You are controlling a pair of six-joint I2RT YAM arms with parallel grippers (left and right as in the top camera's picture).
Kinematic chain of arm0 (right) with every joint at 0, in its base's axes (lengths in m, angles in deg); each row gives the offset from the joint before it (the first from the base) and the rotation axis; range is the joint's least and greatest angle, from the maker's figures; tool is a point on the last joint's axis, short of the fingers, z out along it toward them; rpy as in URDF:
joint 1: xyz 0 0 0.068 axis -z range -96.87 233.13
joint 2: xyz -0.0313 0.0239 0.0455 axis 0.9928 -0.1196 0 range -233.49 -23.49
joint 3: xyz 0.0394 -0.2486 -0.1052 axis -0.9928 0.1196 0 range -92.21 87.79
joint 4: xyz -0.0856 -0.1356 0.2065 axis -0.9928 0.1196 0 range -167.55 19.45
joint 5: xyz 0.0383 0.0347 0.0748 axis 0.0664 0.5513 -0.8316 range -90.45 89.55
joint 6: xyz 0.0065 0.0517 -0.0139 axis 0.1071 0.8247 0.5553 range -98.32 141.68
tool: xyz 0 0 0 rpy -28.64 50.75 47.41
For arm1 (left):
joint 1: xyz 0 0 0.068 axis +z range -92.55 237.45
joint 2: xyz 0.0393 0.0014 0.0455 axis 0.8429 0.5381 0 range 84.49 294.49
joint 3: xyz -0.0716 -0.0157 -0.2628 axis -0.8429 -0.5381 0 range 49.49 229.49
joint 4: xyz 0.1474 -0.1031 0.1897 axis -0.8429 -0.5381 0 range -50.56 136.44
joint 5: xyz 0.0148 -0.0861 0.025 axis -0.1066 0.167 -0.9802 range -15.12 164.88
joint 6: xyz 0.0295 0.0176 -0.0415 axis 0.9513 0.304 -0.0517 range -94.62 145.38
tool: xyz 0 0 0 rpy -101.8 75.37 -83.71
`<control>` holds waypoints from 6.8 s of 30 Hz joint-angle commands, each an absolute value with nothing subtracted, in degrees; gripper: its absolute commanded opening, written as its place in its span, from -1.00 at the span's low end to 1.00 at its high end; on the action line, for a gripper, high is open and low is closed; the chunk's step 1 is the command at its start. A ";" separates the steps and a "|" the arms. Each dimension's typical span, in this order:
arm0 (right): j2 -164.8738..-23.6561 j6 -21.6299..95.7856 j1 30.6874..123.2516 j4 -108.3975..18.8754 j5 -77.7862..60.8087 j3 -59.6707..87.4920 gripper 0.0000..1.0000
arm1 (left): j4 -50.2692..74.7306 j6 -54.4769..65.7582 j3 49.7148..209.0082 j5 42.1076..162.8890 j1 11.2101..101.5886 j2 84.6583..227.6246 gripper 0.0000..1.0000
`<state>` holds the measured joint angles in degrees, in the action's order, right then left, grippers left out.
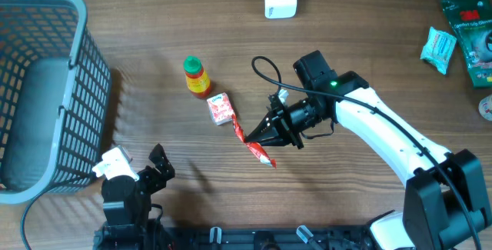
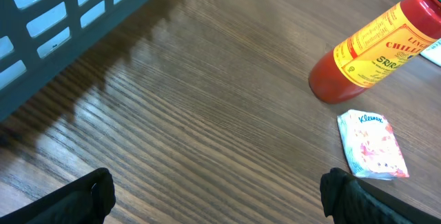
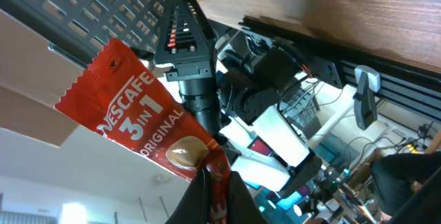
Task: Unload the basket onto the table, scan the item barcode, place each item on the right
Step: 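Lift the Nescafe stick and hold it under the white scanner, then carry the Nescafe stick to the right edge and drop it, then reach the right gripper to the Kleenex pack and grasp it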
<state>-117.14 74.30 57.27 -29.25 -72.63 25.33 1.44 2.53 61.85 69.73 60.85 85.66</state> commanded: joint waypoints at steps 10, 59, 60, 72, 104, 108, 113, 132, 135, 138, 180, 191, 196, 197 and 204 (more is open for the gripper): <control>-117.36 74.65 57.29 -34.02 -82.73 24.68 -0.91 | 1.55 2.59 61.58 68.99 60.89 85.36 1.00; -117.38 51.81 60.70 -38.17 -15.25 24.68 -0.91 | 1.55 2.61 61.58 68.99 60.89 85.36 1.00; -117.38 51.77 60.70 -38.35 -15.23 24.68 -0.91 | 1.55 2.59 61.58 68.99 60.89 85.36 1.00; -117.36 47.15 60.72 -46.78 -8.35 24.68 -0.92 | 1.55 2.59 61.58 68.99 60.89 85.36 1.00; -156.31 50.32 67.01 -63.72 -2.99 -20.96 -0.91 | 1.55 2.59 61.58 68.99 60.89 85.36 1.00; -156.39 51.81 66.99 -64.51 -1.27 -20.96 -0.91 | 1.55 2.59 61.58 68.99 60.89 85.36 1.00; -154.89 51.81 69.20 -52.57 -1.22 -23.78 -0.91 | 1.55 2.59 61.58 68.99 60.89 85.36 1.00; -148.57 51.53 108.26 -28.88 21.93 -13.53 -0.91 | 1.55 2.59 61.58 68.99 60.89 85.36 1.00; -147.69 51.66 111.21 -28.66 15.98 -13.86 -0.17 | 1.55 2.59 61.58 68.99 60.89 85.36 1.00; -144.24 51.66 112.00 -27.85 9.49 -15.83 0.99 | 1.55 2.59 61.58 68.99 60.89 85.36 1.00; -137.55 112.64 40.98 -66.85 -16.17 23.32 0.46 | 1.55 2.59 61.58 68.99 60.89 85.36 1.00; -135.13 82.80 44.20 -63.33 -17.53 23.30 -0.91 | 1.55 2.59 61.58 68.99 60.89 85.36 1.00; -123.00 50.00 48.35 -50.67 -15.93 23.30 -0.81 | 1.55 2.59 61.58 68.99 60.89 85.36 1.00; -121.03 43.11 48.89 -47.70 -15.17 23.30 -0.60 | 1.55 2.59 61.58 68.99 60.89 85.36 1.00; -111.39 37.14 49.46 -37.45 -4.08 23.30 0.83 | 1.55 2.59 61.58 68.99 60.89 85.36 1.00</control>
<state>-113.23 36.23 49.55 -36.31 -8.41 23.36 1.44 2.53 61.85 69.58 60.85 85.64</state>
